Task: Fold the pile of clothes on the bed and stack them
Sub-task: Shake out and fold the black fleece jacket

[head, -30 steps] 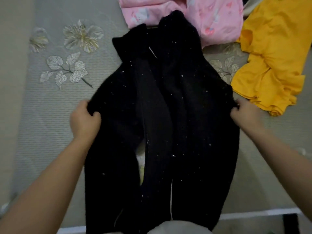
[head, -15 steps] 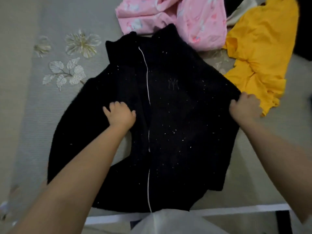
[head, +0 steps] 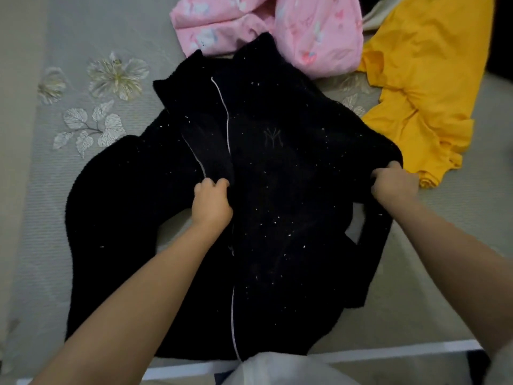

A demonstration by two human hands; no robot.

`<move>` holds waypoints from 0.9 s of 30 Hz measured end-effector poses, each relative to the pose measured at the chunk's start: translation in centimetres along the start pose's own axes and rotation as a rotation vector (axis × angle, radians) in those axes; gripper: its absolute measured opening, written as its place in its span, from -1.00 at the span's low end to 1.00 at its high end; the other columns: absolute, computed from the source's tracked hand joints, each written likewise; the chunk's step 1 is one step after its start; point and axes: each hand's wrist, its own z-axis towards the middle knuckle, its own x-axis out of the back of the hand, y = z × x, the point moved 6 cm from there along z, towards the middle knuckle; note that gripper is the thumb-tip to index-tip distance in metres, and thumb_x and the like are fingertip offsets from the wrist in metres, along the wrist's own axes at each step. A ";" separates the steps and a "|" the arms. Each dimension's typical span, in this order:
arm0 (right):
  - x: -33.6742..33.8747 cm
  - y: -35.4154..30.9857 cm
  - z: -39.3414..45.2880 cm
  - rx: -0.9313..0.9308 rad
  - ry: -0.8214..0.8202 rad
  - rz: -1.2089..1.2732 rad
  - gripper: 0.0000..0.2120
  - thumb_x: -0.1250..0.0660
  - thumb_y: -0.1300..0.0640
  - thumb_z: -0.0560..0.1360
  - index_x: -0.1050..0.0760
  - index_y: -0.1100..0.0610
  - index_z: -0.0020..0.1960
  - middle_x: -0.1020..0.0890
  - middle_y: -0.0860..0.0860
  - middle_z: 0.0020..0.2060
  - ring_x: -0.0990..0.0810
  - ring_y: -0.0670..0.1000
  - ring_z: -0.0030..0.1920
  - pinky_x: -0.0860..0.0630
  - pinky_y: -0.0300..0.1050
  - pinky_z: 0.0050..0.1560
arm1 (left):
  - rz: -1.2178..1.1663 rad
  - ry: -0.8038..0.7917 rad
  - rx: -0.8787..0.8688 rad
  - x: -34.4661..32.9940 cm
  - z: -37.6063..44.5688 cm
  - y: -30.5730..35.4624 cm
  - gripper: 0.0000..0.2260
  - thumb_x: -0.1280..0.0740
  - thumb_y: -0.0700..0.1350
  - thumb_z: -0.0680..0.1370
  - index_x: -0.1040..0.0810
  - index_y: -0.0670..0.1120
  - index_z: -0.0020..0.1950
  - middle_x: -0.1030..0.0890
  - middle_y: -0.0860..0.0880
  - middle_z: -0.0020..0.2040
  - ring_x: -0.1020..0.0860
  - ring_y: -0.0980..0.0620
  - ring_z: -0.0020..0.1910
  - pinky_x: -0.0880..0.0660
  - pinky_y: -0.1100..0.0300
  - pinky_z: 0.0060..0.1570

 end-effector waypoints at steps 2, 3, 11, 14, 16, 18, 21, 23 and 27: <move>2.3 2.8 1.1 0.027 0.111 -0.145 -0.74 -0.17 0.25 0.52 -0.55 0.20 0.13 -0.44 0.24 0.08 -0.44 0.25 0.11 -0.30 0.00 0.07 | 0.346 -0.028 -0.196 -0.7 -0.2 2.2 -0.74 -0.17 -0.33 0.51 -0.47 -0.16 0.16 -0.42 -0.13 0.12 -0.36 -0.09 0.12 -0.36 0.17 -0.05; 3.5 4.6 1.7 0.018 0.165 -0.205 -0.74 -0.16 0.25 0.53 -0.56 0.22 0.12 -0.44 0.25 0.09 -0.42 0.25 0.13 -0.29 0.01 0.11 | 0.478 -0.074 -0.280 -1.5 -0.4 3.2 -0.78 -0.17 -0.30 0.52 -0.49 -0.17 0.11 -0.43 -0.11 0.11 -0.36 -0.08 0.12 -0.31 0.19 -0.06; 4.2 6.7 2.0 0.025 0.035 -0.245 -0.65 -0.10 0.14 0.57 -0.32 0.21 0.32 -0.27 0.23 0.34 -0.20 0.22 0.35 -0.19 0.16 0.31 | -0.264 -0.192 -0.172 -2.6 -1.2 5.4 -0.58 -0.17 -0.34 0.50 -0.37 -0.19 0.37 -0.43 -0.23 0.30 -0.38 -0.15 0.28 -0.27 0.17 0.26; -2.0 0.2 -2.4 0.198 -0.171 0.055 -0.57 -0.07 -0.06 0.59 -0.35 0.19 0.32 -0.47 0.19 0.22 -0.43 0.18 0.22 -0.40 -0.01 0.11 | -0.360 0.191 0.068 -0.8 -3.9 1.6 -0.53 -0.25 -0.28 0.50 -0.28 -0.21 0.40 -0.37 -0.25 0.32 -0.32 -0.19 0.31 -0.23 0.11 0.28; -6.3 -2.0 -6.2 0.221 -0.267 0.324 -0.44 -0.12 -0.17 0.55 -0.25 0.18 0.39 -0.46 0.18 0.25 -0.45 0.18 0.23 -0.44 0.00 0.16 | -0.498 0.039 0.371 -2.8 -6.3 -2.2 -0.34 -0.34 -0.01 0.49 -0.10 -0.15 0.48 -0.26 -0.21 0.41 -0.28 -0.16 0.36 -0.24 0.04 0.34; -9.9 -1.7 -9.4 0.154 -0.285 0.652 -0.29 -0.27 -0.17 0.47 -0.14 0.16 0.46 -0.38 0.14 0.35 -0.39 0.13 0.31 -0.37 0.06 0.30 | -0.664 -0.302 0.501 -5.6 -9.3 -4.8 -0.28 -0.35 0.14 0.45 -0.14 -0.10 0.48 -0.34 -0.15 0.40 -0.41 -0.10 0.27 -0.33 0.04 0.30; -14.5 0.1 -13.4 0.055 -0.438 1.113 -0.28 -0.42 0.05 0.41 -0.15 0.13 0.45 -0.37 0.06 0.36 -0.37 0.00 0.33 -0.32 -0.08 0.34 | -0.608 -0.736 0.464 -8.1 -14.8 -6.6 -0.48 -0.41 0.02 0.43 -0.39 -0.07 0.34 -0.51 -0.07 0.23 -0.50 0.05 0.01 -0.36 0.20 0.09; -16.8 0.5 -15.4 0.015 -0.535 1.247 -0.34 -0.42 0.19 0.41 -0.21 0.14 0.43 -0.41 0.08 0.33 -0.42 -0.05 0.23 -0.36 -0.16 0.24 | -0.500 -0.769 0.441 -9.3 -17.4 -7.8 -0.46 -0.47 -0.10 0.39 -0.39 -0.09 0.32 -0.52 -0.03 0.16 -0.46 0.07 0.02 -0.34 0.24 0.07; -17.8 0.5 -16.9 -0.131 -0.388 1.228 -0.57 -0.34 0.26 0.47 -0.35 0.28 0.31 -0.49 0.22 0.25 -0.50 0.11 0.21 -0.41 -0.13 0.18 | -0.387 -0.396 0.423 -8.4 -18.3 -9.3 -0.56 -0.36 -0.32 0.43 -0.37 -0.23 0.29 -0.53 -0.23 0.17 -0.51 -0.11 0.05 -0.42 0.15 0.02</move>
